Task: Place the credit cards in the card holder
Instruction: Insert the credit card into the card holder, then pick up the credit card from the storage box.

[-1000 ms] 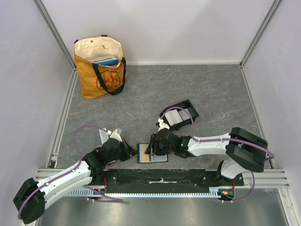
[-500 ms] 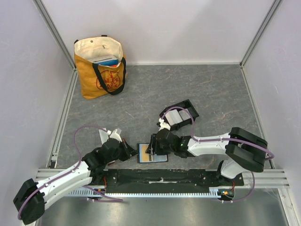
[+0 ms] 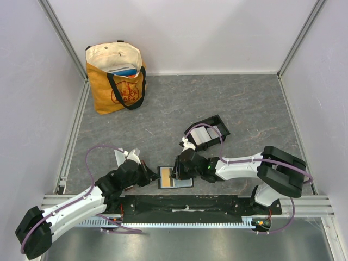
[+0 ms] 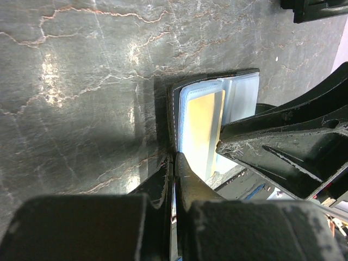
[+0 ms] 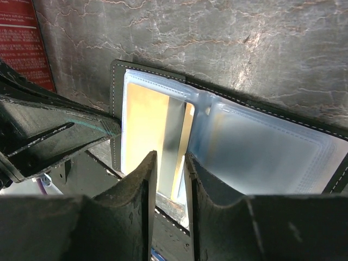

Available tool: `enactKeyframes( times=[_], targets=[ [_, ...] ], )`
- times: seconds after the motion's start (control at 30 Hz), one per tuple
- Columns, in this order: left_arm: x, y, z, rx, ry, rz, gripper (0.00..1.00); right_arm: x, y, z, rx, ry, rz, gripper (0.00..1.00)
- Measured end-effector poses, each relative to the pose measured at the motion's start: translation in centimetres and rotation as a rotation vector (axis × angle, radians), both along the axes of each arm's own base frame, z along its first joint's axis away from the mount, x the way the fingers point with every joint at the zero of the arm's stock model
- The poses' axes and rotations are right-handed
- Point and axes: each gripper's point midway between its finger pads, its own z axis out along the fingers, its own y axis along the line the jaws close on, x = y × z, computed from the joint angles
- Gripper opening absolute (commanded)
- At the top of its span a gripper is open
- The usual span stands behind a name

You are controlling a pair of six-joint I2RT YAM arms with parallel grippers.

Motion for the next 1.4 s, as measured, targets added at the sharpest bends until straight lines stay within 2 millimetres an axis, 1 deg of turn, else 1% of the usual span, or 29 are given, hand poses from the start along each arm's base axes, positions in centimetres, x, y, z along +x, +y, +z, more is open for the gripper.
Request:
enactKeyframes(
  times=[0.13, 0.23, 0.3, 0.4, 0.5, 0.53, 0.6, 0.7, 0.83, 0.93, 1.07, 1.17, 1.4],
  targets=[
    [0.0, 0.0, 0.0, 0.000, 0.000, 0.000, 0.02, 0.0, -0.1, 0.0, -0.007, -0.007, 0.007, 0.52],
    [0.0, 0.0, 0.1, -0.004, -0.004, 0.000, 0.02, 0.4, -0.3, 0.7, -0.025, -0.034, 0.010, 0.59],
    [0.1, -0.1, 0.2, -0.009, -0.008, 0.000, 0.02, 0.9, -0.5, 2.1, -0.028, -0.077, 0.010, 0.68],
    [0.1, -0.1, 0.4, -0.013, -0.012, 0.000, 0.02, 2.1, -1.2, 5.3, -0.026, -0.166, -0.006, 0.74],
    [0.1, -0.1, 0.4, -0.015, -0.014, 0.000, 0.02, 4.0, -2.2, 8.7, -0.026, -0.257, -0.043, 0.79],
    [0.1, -0.1, 0.4, -0.015, -0.014, 0.000, 0.02, 4.8, -2.9, 9.8, -0.037, -0.290, -0.063, 0.80],
    [0.1, -0.1, 0.4, -0.015, -0.014, 0.000, 0.02, 6.3, -4.2, 11.3, -0.059, -0.339, -0.102, 0.80],
    [0.1, -0.1, 0.5, -0.015, -0.014, 0.000, 0.02, 8.7, -6.8, 12.4, -0.123, -0.391, -0.163, 0.78],
    [0.1, -0.1, 0.5, -0.016, -0.015, 0.000, 0.02, 11.6, -10.8, 12.1, -0.226, -0.403, -0.237, 0.78],
    [0.1, -0.1, 0.5, -0.015, -0.015, 0.001, 0.02, 13.3, -13.2, 11.8, -0.282, -0.394, -0.265, 0.80],
    [0.1, -0.1, 0.5, -0.015, -0.015, 0.001, 0.02, 15.2, -15.0, 11.6, -0.312, -0.374, -0.272, 0.83],
    [0.1, -0.1, 0.4, -0.013, -0.014, 0.002, 0.02, 16.5, -16.1, 10.8, -0.326, -0.343, -0.268, 0.86],
    [0.1, 0.0, 0.2, -0.004, -0.007, 0.003, 0.02, 18.1, -17.5, 8.6, -0.307, -0.251, -0.241, 0.87]
  ],
)
